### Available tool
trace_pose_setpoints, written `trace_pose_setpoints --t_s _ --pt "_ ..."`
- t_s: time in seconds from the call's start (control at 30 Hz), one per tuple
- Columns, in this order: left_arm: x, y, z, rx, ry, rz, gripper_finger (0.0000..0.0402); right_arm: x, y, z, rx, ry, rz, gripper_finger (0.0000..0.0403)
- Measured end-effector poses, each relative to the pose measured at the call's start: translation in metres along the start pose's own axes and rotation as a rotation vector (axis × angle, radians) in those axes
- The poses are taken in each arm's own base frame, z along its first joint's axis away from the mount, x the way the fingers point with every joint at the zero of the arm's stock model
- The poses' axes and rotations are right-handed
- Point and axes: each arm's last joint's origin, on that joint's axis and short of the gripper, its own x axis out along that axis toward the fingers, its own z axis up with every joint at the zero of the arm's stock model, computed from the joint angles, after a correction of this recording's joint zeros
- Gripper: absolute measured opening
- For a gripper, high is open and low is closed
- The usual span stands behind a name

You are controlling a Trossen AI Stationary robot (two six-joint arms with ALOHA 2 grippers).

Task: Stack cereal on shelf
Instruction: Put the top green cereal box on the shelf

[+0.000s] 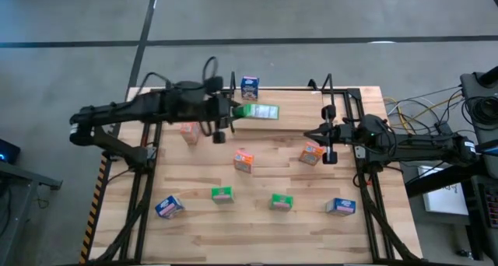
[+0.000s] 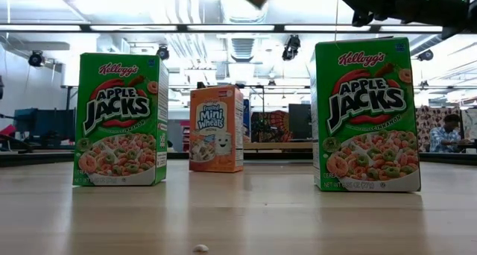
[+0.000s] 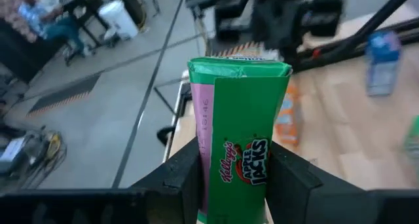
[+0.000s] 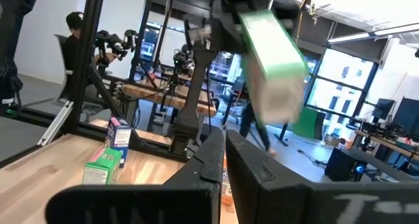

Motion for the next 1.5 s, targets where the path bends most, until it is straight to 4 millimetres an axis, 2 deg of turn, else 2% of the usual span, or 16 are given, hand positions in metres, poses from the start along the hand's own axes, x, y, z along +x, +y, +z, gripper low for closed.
trace_pose_setpoints --t_s 0.33,0.6,0.9,1.17,1.5 --pt "0.083 0.026 -0.041 -0.093 0.246 0.055 0.0116 -0.002 0.0 0.002 -0.002 -0.011 -0.003 0.0009" --pt "0.124 0.036 -0.072 -0.13 0.39 0.059 0.0116 -0.002 0.0 0.002 -0.001 -0.008 -0.003 0.0009" --pt "0.15 0.035 -0.095 -0.178 0.462 0.03 0.0119 -0.002 0.0 0.002 -0.008 -0.006 -0.005 0.0009" --pt "0.168 0.032 -0.106 -0.182 0.477 0.026 0.0153 -0.002 0.0 0.002 -0.008 -0.006 -0.004 0.0009" --pt "0.172 0.03 -0.109 -0.178 0.481 0.023 0.0182 -0.002 0.0 0.002 -0.008 -0.006 -0.005 0.0009"
